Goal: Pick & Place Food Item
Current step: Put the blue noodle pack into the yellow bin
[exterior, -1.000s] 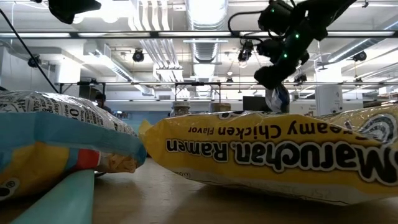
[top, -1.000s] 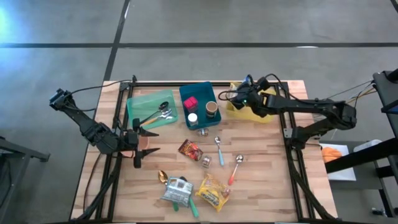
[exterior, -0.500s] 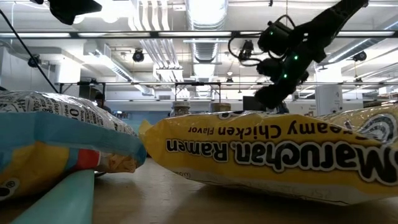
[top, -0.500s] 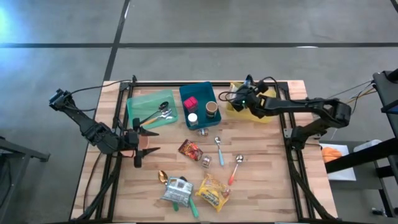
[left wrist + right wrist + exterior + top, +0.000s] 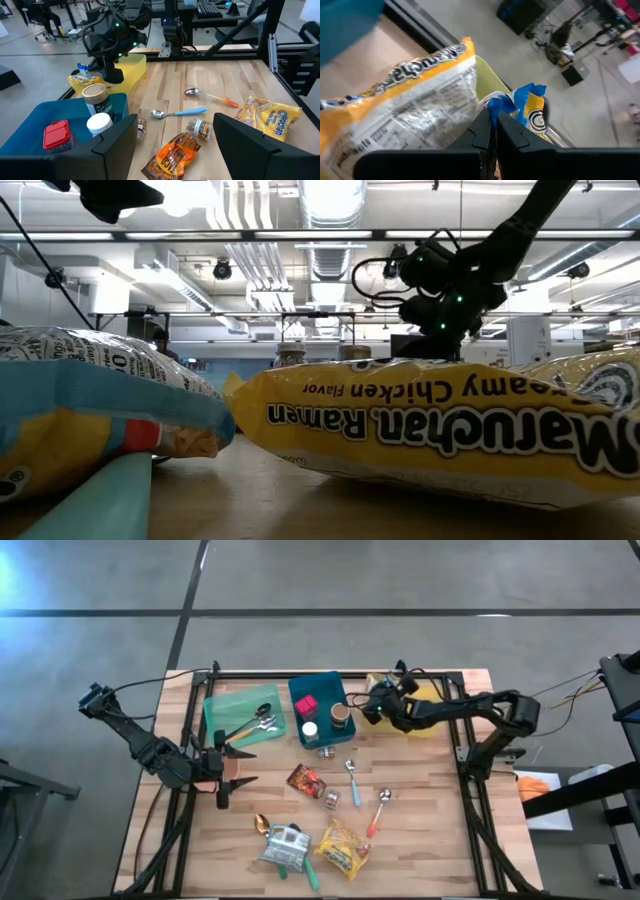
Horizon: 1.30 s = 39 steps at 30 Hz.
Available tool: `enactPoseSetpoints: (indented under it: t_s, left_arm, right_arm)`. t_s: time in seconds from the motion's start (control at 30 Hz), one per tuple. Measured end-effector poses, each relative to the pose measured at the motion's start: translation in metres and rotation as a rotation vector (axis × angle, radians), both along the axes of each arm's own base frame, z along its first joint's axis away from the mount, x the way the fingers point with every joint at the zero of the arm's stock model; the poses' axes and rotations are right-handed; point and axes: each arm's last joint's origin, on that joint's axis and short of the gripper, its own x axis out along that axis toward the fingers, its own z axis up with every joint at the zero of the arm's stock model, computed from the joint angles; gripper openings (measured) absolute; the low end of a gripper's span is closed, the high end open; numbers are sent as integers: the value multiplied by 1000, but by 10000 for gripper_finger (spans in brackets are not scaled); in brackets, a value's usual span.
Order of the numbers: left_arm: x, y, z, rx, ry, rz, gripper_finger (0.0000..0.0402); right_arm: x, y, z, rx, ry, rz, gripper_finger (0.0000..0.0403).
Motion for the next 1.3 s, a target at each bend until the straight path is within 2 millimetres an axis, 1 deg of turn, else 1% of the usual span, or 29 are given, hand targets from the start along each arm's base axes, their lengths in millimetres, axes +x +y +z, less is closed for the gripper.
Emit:
enactPoseSetpoints:
  t_s: [0.2,0.7,0.83,0.9,0.97,1.2,1.3]
  left_arm:
    - [0,0,0,1,0,1,266]
    - [0,0,0,1,0,0,266]
    - [0,0,0,1,-1,0,266]
    - [0,0,0,2,-1,0,266]
    - [0,0,0,0,-1,1,266]
    - [0,0,0,-4,-1,2,266]
    - [0,0,0,-4,-2,2,266]
  right_arm:
    - [0,5,10,33,-67,54,8]
    - [2,7,9,116,-126,117,8]
    - [3,7,9,159,-182,116,11]
    - [2,5,9,202,-219,127,25]
    - [2,5,8,229,-238,124,50]
    - [0,8,6,259,-235,106,166]
    - [1,10,8,265,-250,109,204]
